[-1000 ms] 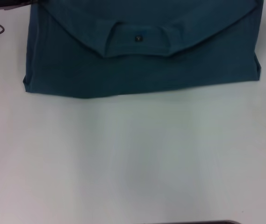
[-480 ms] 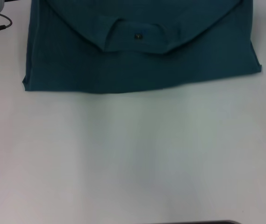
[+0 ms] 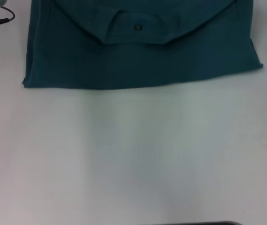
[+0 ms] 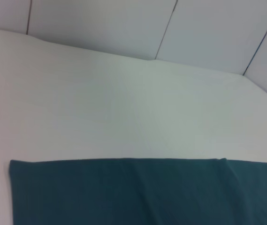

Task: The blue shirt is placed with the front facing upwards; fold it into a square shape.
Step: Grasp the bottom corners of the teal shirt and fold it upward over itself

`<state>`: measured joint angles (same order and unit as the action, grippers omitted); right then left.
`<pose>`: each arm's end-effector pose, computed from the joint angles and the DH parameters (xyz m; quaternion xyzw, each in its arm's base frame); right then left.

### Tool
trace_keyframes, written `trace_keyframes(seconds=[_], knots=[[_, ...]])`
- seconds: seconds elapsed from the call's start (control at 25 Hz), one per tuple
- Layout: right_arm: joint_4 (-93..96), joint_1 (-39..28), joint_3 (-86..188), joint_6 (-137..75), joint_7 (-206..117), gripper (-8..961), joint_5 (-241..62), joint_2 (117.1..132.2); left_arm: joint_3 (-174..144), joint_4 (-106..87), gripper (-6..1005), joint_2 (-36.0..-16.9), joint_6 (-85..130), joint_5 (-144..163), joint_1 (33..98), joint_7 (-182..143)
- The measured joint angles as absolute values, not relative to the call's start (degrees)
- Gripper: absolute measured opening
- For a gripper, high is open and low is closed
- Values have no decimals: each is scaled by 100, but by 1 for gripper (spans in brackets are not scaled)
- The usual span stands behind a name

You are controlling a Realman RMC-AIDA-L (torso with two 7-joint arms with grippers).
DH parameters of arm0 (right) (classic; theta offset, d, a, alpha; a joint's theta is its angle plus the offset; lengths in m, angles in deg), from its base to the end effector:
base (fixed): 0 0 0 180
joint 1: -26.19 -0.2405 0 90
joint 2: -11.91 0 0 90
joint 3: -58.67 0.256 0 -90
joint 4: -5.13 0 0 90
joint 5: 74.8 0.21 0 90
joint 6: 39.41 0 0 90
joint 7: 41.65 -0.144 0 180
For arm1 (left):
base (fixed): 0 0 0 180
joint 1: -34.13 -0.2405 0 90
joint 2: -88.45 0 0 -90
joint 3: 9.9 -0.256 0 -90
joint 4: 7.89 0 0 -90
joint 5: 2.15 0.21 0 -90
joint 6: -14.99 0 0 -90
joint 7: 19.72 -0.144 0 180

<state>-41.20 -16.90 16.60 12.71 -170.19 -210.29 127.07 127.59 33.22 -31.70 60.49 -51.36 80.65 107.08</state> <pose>0.2509 0.4624 0.0782 -0.7968 0.4369 0.1291 0.3969 -0.2220 0.4685 0.0247 -0.7934 -0.4504 -0.1750 0.3702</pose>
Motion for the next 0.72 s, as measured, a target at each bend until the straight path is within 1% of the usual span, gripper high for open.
trace_keyframes(seconds=[0.2, 0.44, 0.72], knots=[[-4095, -1664, 1480, 1087, -17016, 96, -21064, 12764, 12558, 3258, 39, -3172, 5842, -5123, 8071, 10565], [-4092, -1613, 1443, 1025, -17068, 100, -21077, 12762, 12449, 3225, 38, -3178, 5684, -5123, 8136, 10555], [-4054, -1597, 1432, 948, -17046, 103, -21077, 12761, 12387, 3112, 96, -3179, 5516, -5110, 8207, 10552]])
